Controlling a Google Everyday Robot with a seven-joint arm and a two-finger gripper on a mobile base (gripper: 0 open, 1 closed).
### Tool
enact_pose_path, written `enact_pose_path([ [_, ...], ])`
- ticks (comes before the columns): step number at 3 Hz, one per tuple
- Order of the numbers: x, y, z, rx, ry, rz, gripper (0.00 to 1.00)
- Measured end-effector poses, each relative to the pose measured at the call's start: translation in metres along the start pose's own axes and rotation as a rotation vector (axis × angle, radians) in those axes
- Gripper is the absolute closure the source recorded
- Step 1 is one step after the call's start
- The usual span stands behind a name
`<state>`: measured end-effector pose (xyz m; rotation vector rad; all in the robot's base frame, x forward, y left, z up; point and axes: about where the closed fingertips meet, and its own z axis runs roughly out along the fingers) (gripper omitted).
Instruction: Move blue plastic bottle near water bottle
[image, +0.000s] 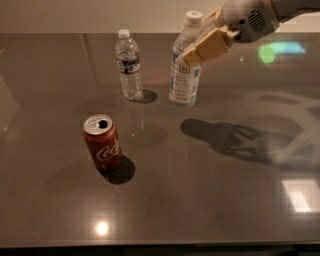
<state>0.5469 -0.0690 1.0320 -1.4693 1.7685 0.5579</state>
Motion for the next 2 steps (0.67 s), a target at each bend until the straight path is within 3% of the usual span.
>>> enact_pose_path([
  [1,-0.013,-0.028,0.020,0.005,-0.038,0.006,1.00],
  [2,-0.009,-0.047,0.045,-0.005,-0.039,0.026,1.00],
])
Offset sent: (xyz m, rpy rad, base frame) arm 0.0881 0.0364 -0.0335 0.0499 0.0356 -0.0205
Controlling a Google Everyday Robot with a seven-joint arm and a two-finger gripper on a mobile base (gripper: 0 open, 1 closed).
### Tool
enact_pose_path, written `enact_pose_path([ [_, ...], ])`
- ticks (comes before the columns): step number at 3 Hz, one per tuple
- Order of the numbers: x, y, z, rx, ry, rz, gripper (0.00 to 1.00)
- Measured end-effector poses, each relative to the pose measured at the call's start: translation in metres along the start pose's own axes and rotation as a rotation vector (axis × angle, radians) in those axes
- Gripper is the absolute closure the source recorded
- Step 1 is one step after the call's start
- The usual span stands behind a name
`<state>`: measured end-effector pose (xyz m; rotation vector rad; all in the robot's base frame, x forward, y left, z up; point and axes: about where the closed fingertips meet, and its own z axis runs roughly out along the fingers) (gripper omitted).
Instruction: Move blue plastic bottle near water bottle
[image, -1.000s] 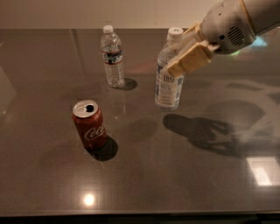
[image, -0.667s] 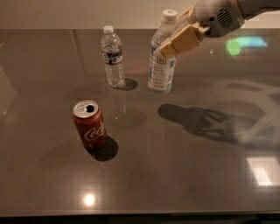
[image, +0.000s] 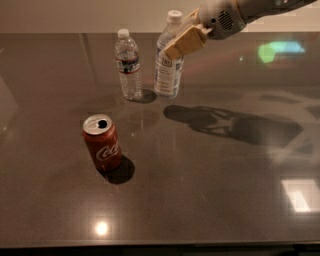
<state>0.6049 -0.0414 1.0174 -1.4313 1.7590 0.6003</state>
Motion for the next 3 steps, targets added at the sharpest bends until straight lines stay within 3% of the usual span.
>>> enact_pose_path([
  [3,0.024,-0.029,0.054,-0.047,0.047,0.038,1.00],
])
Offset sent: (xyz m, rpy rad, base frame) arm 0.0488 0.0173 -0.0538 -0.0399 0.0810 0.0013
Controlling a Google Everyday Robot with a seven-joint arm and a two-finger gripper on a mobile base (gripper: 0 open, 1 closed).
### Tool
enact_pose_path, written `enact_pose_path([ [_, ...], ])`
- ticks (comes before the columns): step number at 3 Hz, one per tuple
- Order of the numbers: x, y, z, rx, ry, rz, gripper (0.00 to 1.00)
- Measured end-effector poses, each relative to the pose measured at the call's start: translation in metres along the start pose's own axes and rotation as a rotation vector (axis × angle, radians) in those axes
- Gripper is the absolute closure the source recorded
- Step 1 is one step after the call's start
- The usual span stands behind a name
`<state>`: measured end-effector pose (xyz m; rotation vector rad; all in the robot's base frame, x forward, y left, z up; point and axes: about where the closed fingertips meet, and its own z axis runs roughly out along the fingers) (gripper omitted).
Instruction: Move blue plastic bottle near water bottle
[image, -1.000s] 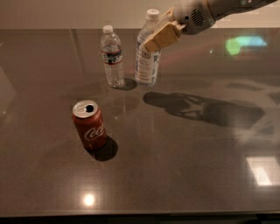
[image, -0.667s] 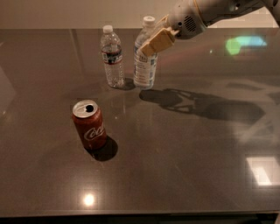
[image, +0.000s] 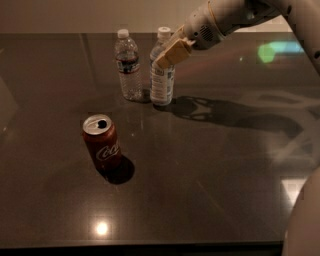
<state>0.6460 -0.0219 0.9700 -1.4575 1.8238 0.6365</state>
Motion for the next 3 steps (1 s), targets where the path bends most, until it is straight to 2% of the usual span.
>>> enact_pose_path([
  [1,0.0023,-0.0033,0.0093,-0.010,0.011,-0.004,1.00],
  [3,0.0061,-0.0054,0.0157,-0.022,0.013,-0.020,0.59],
])
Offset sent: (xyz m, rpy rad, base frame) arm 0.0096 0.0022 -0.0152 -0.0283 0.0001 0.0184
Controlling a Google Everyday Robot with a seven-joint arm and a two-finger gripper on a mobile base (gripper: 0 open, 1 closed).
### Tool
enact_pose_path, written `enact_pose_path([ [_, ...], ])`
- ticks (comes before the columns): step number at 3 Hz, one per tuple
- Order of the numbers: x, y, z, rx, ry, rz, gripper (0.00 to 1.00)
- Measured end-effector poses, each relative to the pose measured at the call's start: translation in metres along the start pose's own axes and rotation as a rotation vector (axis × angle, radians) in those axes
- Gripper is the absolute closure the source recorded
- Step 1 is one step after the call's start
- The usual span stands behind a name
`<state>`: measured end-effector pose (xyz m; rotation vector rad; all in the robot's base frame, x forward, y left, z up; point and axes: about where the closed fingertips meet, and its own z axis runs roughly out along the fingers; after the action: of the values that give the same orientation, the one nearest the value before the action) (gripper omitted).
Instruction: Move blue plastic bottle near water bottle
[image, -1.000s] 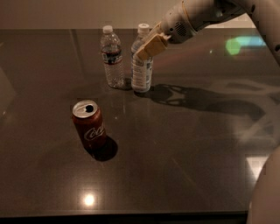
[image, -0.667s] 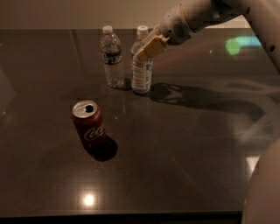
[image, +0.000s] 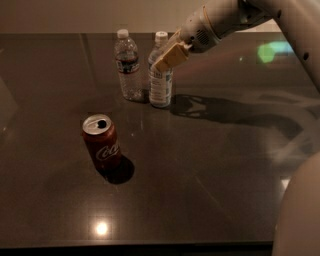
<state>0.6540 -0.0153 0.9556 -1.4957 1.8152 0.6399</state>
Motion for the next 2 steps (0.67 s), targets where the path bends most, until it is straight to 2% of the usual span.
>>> enact_pose_path([
  [2,0.0010,0.0000,0.0010,-0.006,-0.007,-0.007,0.13],
])
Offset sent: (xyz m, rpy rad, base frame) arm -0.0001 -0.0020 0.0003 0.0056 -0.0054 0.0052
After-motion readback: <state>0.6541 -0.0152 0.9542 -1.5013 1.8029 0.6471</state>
